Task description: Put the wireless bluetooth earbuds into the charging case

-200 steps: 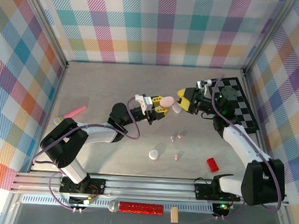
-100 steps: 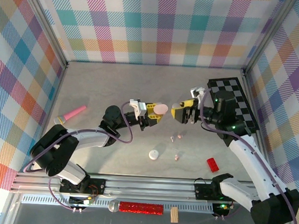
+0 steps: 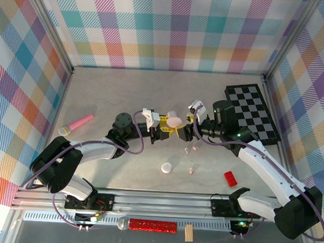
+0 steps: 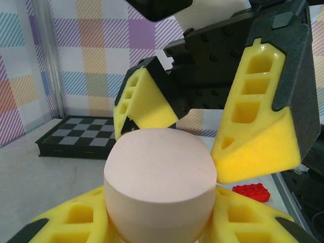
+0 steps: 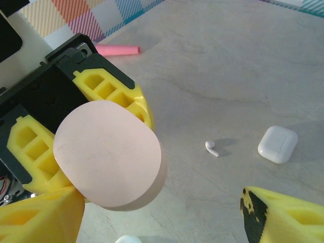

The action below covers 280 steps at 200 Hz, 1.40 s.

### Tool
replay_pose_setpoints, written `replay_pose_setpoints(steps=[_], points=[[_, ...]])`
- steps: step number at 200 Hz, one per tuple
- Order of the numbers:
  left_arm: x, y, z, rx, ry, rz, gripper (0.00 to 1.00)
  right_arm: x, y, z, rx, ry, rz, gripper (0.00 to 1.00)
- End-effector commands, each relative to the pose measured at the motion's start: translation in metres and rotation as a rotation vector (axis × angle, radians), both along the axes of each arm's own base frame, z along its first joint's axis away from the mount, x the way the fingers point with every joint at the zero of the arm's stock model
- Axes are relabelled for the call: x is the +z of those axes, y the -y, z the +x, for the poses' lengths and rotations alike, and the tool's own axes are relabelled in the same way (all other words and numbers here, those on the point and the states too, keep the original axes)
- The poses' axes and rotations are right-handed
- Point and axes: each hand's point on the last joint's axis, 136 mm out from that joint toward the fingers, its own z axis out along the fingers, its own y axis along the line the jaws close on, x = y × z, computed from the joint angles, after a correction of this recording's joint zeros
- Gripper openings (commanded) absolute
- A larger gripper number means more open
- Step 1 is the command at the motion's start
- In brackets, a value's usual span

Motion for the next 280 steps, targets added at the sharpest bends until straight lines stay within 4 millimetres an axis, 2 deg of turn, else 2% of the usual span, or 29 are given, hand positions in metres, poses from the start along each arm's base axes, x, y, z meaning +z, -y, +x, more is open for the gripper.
replay_pose_setpoints(steps=[1, 89, 128, 179, 217, 232, 253, 267, 280], points=[[0.016, 0.002, -0.009, -0.062, 0.056, -0.014, 0.32, 0.023, 0.002, 0.012, -0.062, 0.044, 0.037, 0.79], [0.012, 0.001, -0.005, -0.065, 0.050, -0.001, 0.32, 0.030, -0.005, 0.023, -0.095, -0.006, 0.116, 0.79], [0.009, -0.001, -0.004, -0.055, 0.053, -0.003, 0.31, 0.031, -0.002, 0.039, -0.179, -0.041, 0.122, 0.78], [0.009, -0.003, -0.001, -0.054, 0.040, -0.015, 0.31, 0.037, 0.000, 0.034, -0.184, -0.066, 0.150, 0.78], [0.010, -0.005, 0.005, -0.047, 0.018, -0.034, 0.31, 0.047, 0.005, 0.023, -0.166, -0.056, 0.176, 0.79], [0.010, -0.007, 0.009, -0.038, 0.012, -0.051, 0.31, 0.051, 0.012, 0.018, -0.176, -0.048, 0.202, 0.79], [0.014, -0.012, 0.015, -0.022, 0.013, -0.075, 0.31, 0.051, 0.033, 0.018, -0.251, -0.050, 0.258, 0.79], [0.019, -0.016, 0.017, -0.015, 0.015, -0.096, 0.31, 0.033, 0.054, 0.026, -0.352, -0.100, 0.293, 0.79], [0.023, -0.018, 0.019, -0.004, 0.020, -0.107, 0.31, 0.008, 0.079, 0.035, -0.484, -0.183, 0.316, 0.78]])
